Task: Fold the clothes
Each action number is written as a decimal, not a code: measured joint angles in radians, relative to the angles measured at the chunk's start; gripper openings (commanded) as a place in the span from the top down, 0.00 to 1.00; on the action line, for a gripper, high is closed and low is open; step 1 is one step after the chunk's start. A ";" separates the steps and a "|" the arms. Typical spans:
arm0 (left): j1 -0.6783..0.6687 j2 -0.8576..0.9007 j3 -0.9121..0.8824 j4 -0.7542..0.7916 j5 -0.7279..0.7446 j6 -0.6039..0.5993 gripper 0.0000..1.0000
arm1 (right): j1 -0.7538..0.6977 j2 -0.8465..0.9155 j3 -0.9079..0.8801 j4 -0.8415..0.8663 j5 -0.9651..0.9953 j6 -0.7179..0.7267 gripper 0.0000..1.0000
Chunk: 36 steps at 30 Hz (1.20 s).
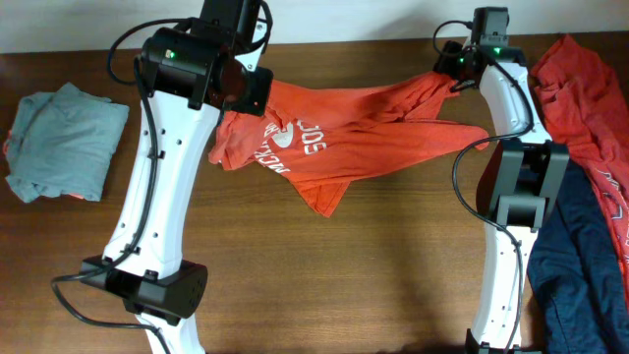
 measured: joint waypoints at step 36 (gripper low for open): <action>0.000 0.000 0.000 0.002 0.000 0.000 0.99 | 0.000 0.046 0.030 -0.338 0.079 0.003 0.67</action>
